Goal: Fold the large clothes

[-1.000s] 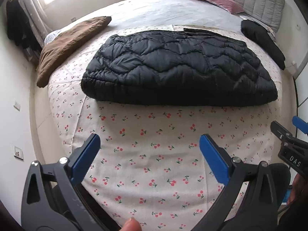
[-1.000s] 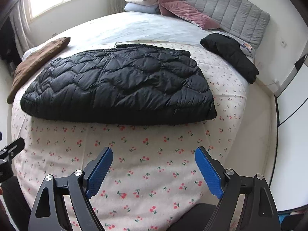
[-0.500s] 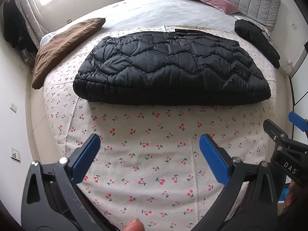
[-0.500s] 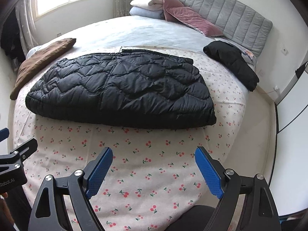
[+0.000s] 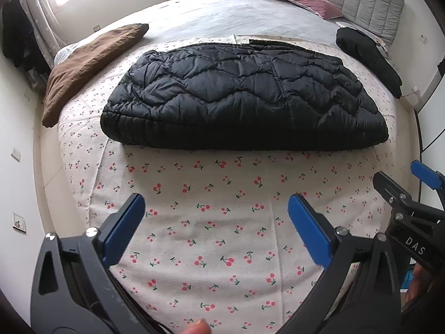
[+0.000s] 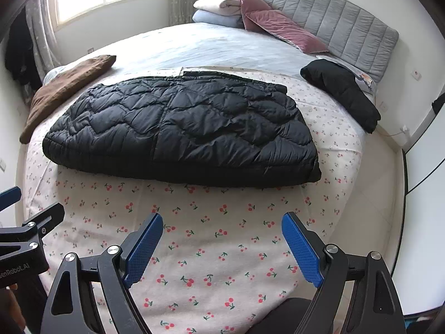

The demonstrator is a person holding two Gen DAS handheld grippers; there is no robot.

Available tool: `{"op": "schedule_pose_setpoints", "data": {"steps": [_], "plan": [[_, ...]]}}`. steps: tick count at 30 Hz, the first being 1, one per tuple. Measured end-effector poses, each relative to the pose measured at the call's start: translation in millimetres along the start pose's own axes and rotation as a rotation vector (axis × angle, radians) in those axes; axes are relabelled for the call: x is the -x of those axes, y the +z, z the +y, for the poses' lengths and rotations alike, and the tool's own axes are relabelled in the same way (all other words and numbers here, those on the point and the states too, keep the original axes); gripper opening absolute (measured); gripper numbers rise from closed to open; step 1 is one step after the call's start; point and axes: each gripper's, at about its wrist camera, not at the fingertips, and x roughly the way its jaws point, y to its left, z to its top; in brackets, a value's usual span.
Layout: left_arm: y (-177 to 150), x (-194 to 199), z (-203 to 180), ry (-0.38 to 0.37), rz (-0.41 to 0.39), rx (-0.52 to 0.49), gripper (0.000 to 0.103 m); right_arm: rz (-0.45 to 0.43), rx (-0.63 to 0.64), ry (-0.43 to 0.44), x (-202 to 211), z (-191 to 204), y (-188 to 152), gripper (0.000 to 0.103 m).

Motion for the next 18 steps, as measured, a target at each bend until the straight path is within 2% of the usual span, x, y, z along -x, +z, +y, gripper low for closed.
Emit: {"op": "schedule_pose_setpoints", "data": {"steps": [18], "plan": [[-1.5,-1.4,-2.5,-0.013,0.011,-0.005,0.102,0.002,-0.011,0.018,-0.4,0.1,-2.9,0.088]]}}
